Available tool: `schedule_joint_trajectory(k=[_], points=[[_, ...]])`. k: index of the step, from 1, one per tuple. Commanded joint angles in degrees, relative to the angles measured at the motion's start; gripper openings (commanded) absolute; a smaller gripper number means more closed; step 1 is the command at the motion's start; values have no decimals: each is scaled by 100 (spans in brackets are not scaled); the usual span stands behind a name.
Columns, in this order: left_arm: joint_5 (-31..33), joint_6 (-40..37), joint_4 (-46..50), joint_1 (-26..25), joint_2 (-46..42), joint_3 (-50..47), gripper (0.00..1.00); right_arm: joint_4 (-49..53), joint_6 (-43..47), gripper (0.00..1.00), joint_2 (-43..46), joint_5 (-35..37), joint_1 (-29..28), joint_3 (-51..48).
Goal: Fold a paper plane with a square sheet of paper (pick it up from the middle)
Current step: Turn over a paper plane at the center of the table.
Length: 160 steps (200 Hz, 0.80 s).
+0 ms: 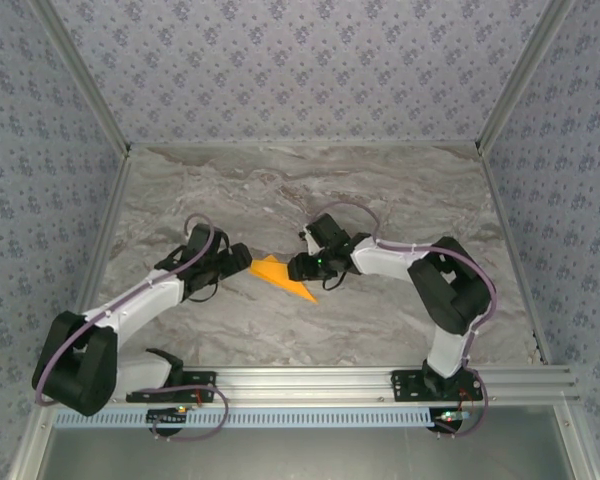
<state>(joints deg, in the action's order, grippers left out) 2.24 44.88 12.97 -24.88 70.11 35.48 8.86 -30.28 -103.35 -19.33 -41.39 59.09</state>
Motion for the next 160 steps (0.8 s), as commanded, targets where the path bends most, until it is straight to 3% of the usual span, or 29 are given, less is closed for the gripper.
schedule_joint_trajectory(k=[1,37,84,109,160], points=[[171,-32,273,-1,-232,-64,92,345,451,47,-253,-375,8,306],[176,-67,327,45,-332,-102,95,182,641,35,-235,-833,1,322],[128,-94,328,63,-317,-104,96,223,900,15,-188,-896,-55,340],[84,-120,368,78,-339,-86,96,305,976,4,-83,-710,-67,357],[-66,-186,412,81,-471,-70,97,396,774,0,1082,291,101,71]])
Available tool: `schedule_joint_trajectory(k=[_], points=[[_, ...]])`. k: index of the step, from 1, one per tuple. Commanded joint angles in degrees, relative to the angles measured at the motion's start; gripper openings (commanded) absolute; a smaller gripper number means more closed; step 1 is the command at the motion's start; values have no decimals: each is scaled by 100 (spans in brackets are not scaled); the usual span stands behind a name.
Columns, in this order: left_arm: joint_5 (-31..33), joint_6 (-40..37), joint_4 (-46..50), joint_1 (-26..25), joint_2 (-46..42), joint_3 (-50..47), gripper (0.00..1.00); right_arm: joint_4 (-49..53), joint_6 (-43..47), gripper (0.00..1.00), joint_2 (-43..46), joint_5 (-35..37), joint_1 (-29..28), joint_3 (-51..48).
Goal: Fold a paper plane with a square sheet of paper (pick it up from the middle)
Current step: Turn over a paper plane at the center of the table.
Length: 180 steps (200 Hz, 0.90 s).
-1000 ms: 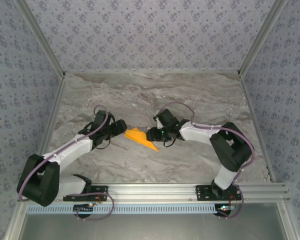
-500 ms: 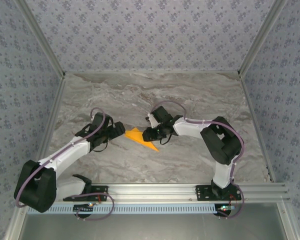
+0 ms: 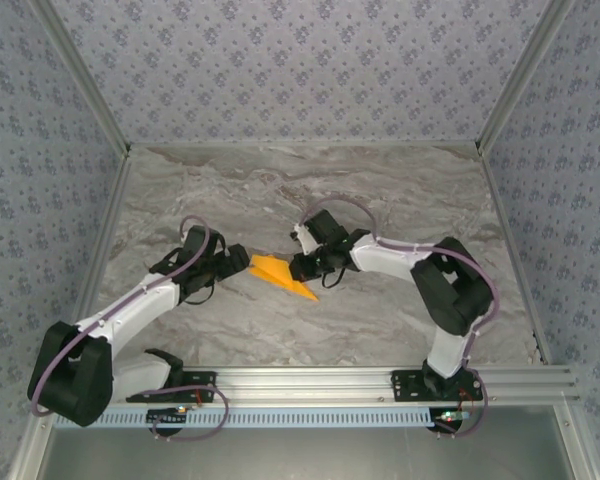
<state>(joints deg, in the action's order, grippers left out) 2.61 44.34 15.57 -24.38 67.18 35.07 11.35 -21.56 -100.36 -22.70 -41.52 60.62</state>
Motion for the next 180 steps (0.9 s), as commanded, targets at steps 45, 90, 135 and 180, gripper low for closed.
schedule_joint_trajectory(k=[45,90,135,180], points=[[-245,-99,123,39,-236,-58,98,872,-178,0,1761,2384,216,-148],[-566,10,-80,39,-52,-70,98,1285,-281,1,1560,3794,-11,17],[-880,125,-285,31,211,-93,98,1818,-466,1,413,4905,-614,549],[-855,207,-309,30,265,-122,98,1883,-815,3,-345,4606,-1104,1045]])
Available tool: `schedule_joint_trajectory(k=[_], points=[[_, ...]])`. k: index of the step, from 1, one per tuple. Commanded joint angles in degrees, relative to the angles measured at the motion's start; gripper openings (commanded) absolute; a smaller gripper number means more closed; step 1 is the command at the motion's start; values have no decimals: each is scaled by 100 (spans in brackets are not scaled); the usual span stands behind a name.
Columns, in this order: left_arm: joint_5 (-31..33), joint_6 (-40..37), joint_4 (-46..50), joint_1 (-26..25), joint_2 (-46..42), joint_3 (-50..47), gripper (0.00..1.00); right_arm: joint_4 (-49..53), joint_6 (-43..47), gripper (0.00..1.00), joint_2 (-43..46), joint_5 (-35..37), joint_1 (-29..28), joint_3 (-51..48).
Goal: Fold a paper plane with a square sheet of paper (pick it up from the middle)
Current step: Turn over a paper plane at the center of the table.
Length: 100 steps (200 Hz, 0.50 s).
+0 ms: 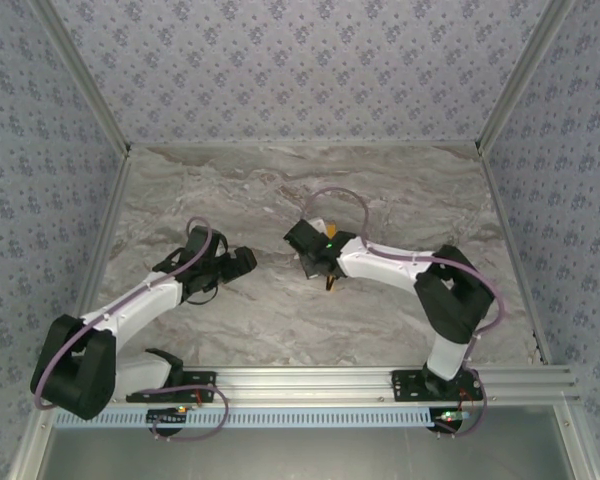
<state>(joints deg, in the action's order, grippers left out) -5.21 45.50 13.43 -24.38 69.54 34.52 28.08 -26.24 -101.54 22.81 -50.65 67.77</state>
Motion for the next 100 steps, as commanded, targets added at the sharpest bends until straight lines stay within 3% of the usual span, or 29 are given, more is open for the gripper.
schedule_joint_trajectory(k=[1,60,100], points=[[-70,100,-99,30,31,-68,98,205,-360,3,-231,30,-199,332],[-293,197,-473,12,99,-213,98,-695,-725,18,-400,-1605,-337,105],[-696,148,-843,-172,130,-192,95,-1174,-663,27,99,-2352,-191,-370]])
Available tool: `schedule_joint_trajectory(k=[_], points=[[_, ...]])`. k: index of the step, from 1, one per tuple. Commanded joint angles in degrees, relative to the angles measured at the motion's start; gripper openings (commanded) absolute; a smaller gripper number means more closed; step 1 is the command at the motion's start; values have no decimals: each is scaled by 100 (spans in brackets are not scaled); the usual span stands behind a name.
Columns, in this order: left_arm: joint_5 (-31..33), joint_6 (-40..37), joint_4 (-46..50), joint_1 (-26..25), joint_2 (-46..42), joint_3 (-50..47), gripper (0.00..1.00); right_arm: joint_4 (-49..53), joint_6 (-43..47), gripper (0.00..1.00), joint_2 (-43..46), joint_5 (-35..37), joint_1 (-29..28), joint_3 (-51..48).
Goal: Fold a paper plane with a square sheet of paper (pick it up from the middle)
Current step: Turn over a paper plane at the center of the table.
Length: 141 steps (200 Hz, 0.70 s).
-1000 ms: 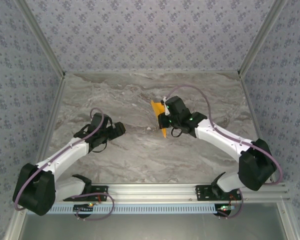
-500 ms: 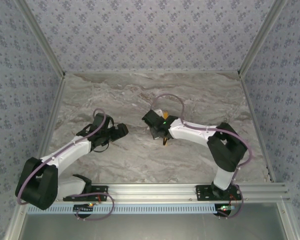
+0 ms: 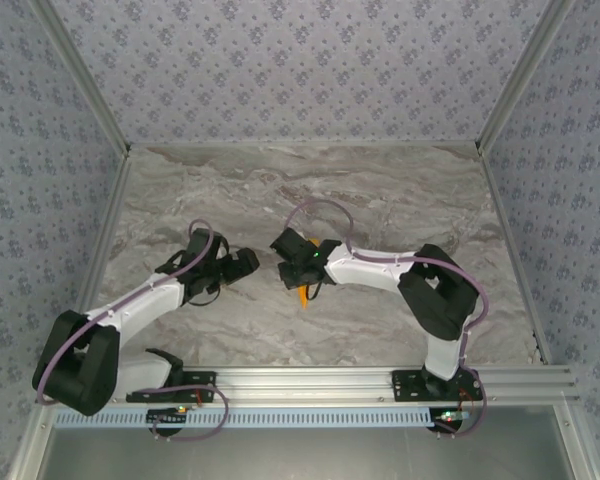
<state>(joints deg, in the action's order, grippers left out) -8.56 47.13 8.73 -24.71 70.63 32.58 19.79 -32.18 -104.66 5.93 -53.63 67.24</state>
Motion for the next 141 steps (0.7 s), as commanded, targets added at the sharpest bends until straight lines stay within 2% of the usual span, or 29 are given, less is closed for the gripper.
schedule_joint_trajectory(k=[1,45,94,141], points=[[-368,-22,-382,-148,21,3,95,-363,-73,27,424,-682,120,-335],[-426,-158,-558,-611,159,203,92,-1019,-451,45,1573,-985,595,-1260],[-556,-492,-606,-1158,830,783,85,-1098,-996,62,2714,-474,1163,-2147],[563,-869,649,-1928,1892,2129,82,-403,-1836,73,3211,417,1605,-2531]])
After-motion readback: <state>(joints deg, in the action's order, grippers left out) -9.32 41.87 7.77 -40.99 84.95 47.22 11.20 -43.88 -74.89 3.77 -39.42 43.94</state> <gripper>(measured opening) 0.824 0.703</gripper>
